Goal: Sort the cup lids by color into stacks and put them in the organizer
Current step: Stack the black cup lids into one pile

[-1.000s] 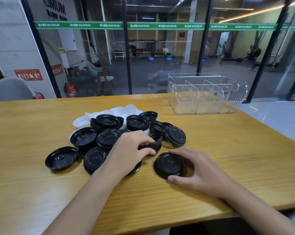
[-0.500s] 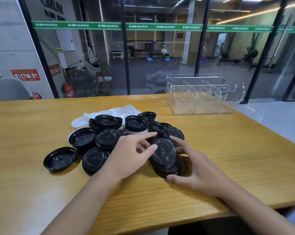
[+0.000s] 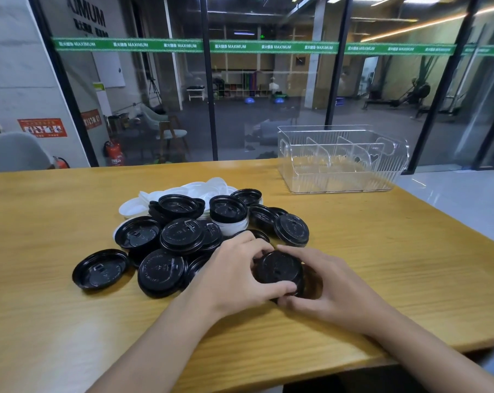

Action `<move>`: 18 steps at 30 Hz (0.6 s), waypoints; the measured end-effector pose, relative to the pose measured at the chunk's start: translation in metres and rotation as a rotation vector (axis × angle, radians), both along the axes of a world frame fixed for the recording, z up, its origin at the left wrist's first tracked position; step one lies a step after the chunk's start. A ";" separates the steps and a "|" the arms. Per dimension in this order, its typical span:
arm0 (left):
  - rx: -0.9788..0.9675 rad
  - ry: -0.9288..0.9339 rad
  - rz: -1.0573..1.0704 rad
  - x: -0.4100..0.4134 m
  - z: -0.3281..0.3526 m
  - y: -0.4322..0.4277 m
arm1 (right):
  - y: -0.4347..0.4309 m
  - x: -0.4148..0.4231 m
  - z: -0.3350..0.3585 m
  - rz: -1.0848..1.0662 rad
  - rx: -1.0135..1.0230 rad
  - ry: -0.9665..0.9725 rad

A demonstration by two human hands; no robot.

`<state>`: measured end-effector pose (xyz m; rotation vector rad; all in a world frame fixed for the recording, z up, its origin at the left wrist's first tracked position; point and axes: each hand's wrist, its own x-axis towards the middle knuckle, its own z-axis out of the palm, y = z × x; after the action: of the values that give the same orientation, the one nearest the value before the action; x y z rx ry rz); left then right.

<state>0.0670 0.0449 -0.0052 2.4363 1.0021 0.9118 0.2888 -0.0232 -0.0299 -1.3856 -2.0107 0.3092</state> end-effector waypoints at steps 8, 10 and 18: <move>-0.144 0.075 -0.163 -0.014 0.010 0.005 | -0.001 0.003 0.001 -0.003 -0.025 0.007; -0.173 0.045 -0.183 -0.013 0.009 0.004 | -0.001 0.003 0.000 -0.016 -0.022 -0.004; -0.177 -0.093 -0.122 -0.006 0.005 0.004 | -0.002 0.004 0.001 -0.027 -0.028 0.015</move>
<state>0.0609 0.0485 -0.0001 2.2595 0.8531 0.8484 0.2925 -0.0247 -0.0290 -1.4223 -1.9810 0.3366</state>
